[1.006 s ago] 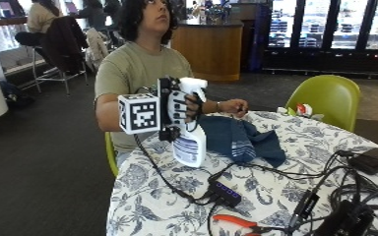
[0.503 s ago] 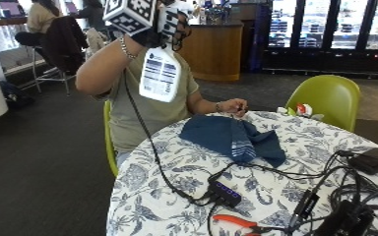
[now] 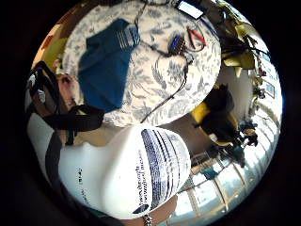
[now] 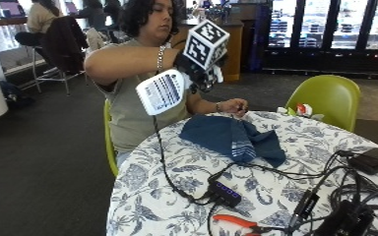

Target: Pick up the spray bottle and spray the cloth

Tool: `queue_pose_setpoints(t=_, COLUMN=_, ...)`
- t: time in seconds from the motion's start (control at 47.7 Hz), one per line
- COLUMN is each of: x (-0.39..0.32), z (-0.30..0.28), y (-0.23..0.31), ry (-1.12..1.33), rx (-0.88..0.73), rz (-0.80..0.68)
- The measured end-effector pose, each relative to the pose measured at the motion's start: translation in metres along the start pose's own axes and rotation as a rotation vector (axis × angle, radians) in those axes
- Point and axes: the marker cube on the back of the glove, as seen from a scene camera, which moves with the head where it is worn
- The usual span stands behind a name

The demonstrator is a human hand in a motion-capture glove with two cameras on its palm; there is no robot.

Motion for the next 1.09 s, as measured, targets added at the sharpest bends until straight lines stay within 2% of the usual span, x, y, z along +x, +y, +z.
queue_pose_setpoints(t=0.293, x=0.021, z=0.109, y=-0.050, ry=0.186, rx=-0.307, rz=0.117)
queue_pose_setpoints(t=0.377, x=0.028, z=0.123, y=-0.057, ry=0.168, rx=-0.379, rz=0.137)
queue_pose_setpoints(t=0.461, x=0.019, z=0.120, y=-0.059, ry=0.114, rx=-0.370, rz=0.120)
queue_pose_setpoints(t=0.671, x=-0.044, z=0.046, y=-0.057, ry=-0.060, rx=-0.107, rz=-0.093)
queue_pose_setpoints(t=0.859, x=-0.117, z=-0.031, y=-0.056, ry=-0.429, rx=0.217, rz=-0.454)
queue_pose_setpoints(t=0.964, x=-0.161, z=-0.034, y=-0.067, ry=-0.714, rx=0.367, rz=-0.612)
queue_pose_setpoints(t=1.09, x=-0.182, z=-0.014, y=-0.110, ry=-0.897, rx=0.498, rz=-0.665)
